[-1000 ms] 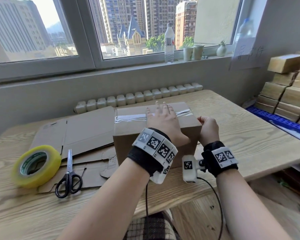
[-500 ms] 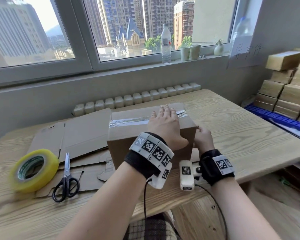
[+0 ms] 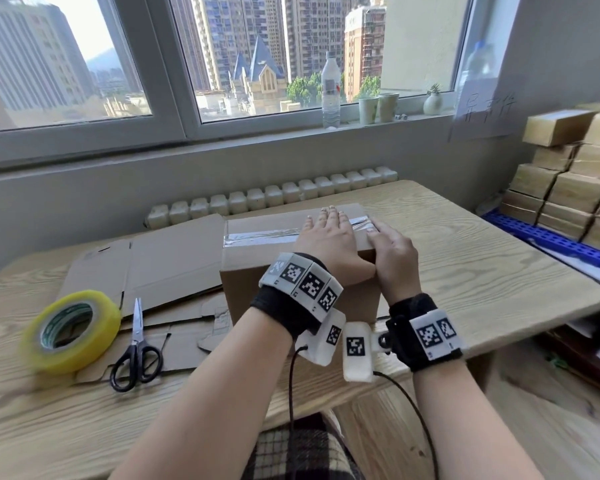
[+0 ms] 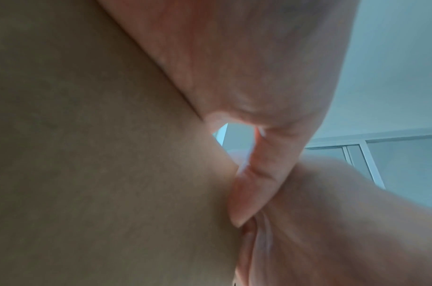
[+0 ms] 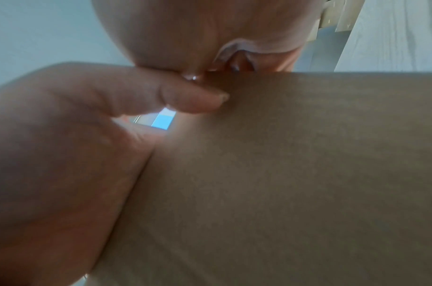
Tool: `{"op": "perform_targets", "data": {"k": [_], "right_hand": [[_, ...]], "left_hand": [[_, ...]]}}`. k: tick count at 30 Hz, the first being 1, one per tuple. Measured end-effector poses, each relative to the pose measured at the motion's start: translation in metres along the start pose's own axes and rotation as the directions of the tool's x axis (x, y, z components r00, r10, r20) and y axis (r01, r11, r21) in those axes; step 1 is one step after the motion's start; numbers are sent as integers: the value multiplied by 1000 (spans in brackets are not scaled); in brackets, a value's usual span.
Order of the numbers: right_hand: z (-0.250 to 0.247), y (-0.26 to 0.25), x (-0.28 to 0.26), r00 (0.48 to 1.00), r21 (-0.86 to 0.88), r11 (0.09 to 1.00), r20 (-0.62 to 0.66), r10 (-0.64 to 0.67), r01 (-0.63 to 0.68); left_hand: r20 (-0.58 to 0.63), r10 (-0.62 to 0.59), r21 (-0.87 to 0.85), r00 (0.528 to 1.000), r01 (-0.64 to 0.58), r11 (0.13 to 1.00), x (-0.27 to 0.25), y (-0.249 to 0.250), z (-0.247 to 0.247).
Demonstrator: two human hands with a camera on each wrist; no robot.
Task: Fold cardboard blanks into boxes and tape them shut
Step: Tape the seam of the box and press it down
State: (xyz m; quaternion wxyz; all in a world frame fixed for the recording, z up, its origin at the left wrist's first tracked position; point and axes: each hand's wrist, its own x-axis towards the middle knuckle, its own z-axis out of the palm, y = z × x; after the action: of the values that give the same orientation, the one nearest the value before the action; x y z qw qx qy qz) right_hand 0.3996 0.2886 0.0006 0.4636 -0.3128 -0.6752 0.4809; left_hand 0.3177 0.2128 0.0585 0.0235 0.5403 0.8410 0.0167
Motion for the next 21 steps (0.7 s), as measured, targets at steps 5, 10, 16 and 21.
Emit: {"op": "perform_targets", "data": {"k": [5, 10, 16, 21], "right_hand": [[4, 0, 1, 998, -2, 998, 14, 67, -67], [3, -4, 1, 995, -96, 991, 7, 99, -98], [3, -11, -2, 996, -159, 984, 30, 86, -81], [4, -18, -7, 994, -188, 978, 24, 102, -96]], "left_hand": [[9, 64, -8, 998, -64, 998, -2, -7, -3], [42, 76, 43, 996, -78, 996, -2, -8, -2], [-8, 96, -71, 995, -97, 993, -4, -11, -3], [-402, -35, -563, 915, -217, 797, -24, -24, -13]]}}
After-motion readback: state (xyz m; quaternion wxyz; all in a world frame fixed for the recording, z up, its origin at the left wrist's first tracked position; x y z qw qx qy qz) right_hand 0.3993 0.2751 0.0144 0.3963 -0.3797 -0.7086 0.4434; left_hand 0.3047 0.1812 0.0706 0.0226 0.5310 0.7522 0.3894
